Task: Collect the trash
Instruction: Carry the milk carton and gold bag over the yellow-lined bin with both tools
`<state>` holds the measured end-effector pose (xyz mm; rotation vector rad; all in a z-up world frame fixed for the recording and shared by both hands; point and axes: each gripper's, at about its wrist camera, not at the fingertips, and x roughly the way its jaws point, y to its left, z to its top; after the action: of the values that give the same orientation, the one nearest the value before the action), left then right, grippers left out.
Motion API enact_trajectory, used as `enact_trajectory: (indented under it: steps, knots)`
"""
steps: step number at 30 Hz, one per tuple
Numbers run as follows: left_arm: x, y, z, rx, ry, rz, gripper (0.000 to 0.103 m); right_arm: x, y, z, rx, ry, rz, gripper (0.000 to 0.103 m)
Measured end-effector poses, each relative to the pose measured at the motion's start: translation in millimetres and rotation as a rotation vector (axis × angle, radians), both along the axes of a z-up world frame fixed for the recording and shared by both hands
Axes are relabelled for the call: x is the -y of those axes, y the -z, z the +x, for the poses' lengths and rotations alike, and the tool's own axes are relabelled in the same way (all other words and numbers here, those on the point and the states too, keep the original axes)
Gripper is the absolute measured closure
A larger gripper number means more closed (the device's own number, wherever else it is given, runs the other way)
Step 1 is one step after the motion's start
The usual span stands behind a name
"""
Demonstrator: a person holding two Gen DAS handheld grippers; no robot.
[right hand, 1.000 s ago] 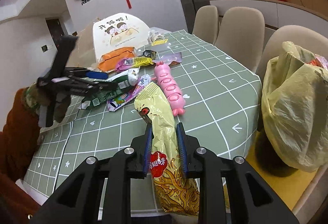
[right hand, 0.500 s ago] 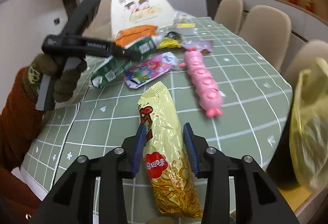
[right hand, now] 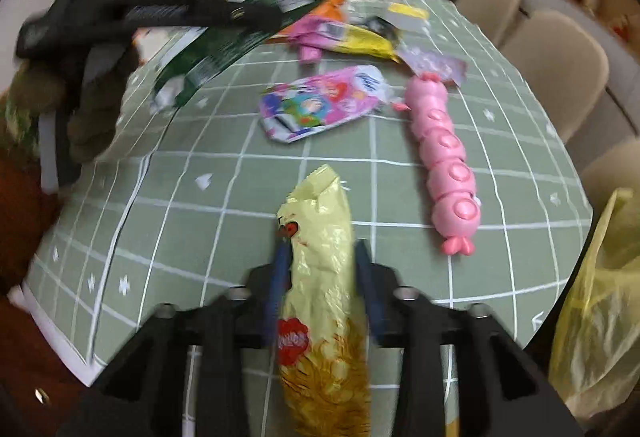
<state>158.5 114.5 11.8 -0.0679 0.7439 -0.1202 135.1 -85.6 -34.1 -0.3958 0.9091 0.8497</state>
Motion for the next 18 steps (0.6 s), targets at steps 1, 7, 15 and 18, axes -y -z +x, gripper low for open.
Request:
enact_trajectory:
  steps: [1,7,15,18]
  knots:
    - [3,-1,-2,0.012,-0.003,0.008,0.051,3,-5,-4,0.012,-0.004,0.024,0.078]
    - [23,-22,-17,0.111,-0.004,0.058,0.051,38,-47,-16,0.131,0.035,0.123,0.078]
    - [64,-52,-14,0.170,0.032,0.001,0.051,104,-95,-11,0.261,0.182,0.229,0.078]
    - [86,-60,1,0.146,0.090,-0.062,0.051,136,-108,-12,0.313,0.258,0.257,0.078]
